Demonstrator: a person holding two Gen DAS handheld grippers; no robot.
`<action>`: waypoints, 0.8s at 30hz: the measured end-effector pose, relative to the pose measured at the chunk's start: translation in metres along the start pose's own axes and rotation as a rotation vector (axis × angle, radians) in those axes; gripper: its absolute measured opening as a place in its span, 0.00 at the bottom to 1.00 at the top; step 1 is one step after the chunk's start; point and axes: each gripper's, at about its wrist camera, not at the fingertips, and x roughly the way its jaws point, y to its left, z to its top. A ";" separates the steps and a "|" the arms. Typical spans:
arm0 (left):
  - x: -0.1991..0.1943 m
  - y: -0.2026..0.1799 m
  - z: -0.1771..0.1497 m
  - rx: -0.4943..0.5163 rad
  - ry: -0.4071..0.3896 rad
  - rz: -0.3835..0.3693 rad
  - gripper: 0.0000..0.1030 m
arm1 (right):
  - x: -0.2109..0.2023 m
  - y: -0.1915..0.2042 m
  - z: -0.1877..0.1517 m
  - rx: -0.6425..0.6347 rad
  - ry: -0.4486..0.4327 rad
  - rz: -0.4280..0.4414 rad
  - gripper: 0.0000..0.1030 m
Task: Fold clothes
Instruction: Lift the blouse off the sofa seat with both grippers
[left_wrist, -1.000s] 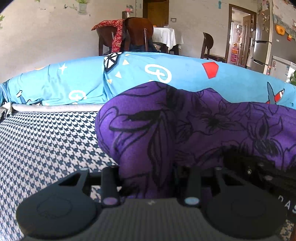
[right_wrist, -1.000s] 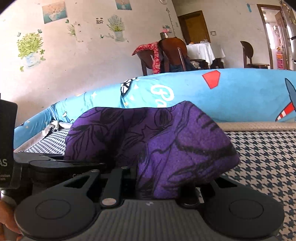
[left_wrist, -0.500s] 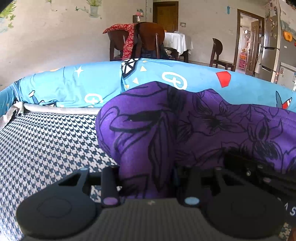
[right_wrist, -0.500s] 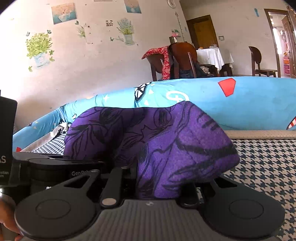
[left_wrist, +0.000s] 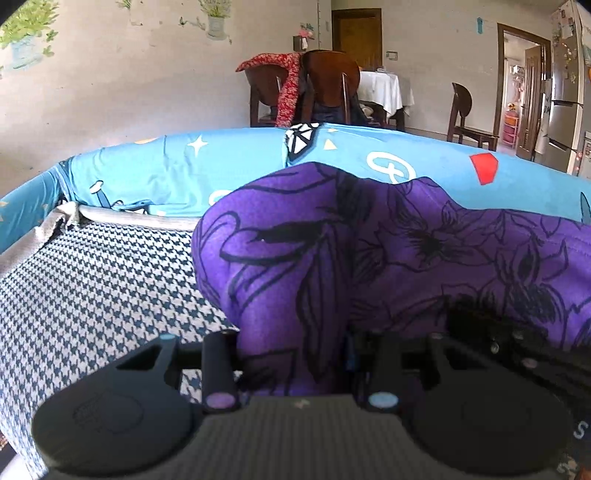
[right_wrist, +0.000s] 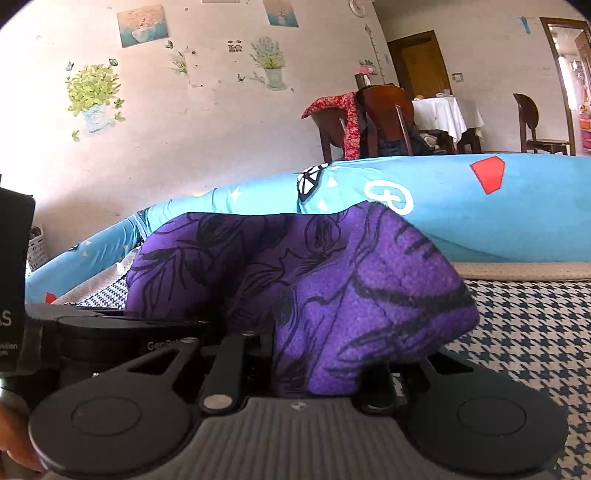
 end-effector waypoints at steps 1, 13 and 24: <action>0.000 0.001 0.000 0.000 -0.002 0.005 0.37 | 0.001 0.001 0.000 0.001 -0.003 0.004 0.23; 0.004 0.017 0.010 -0.030 -0.014 0.074 0.37 | 0.021 0.009 0.005 0.025 -0.026 0.041 0.23; 0.018 0.036 0.015 -0.069 -0.013 0.146 0.37 | 0.049 0.025 0.009 -0.005 -0.034 0.088 0.23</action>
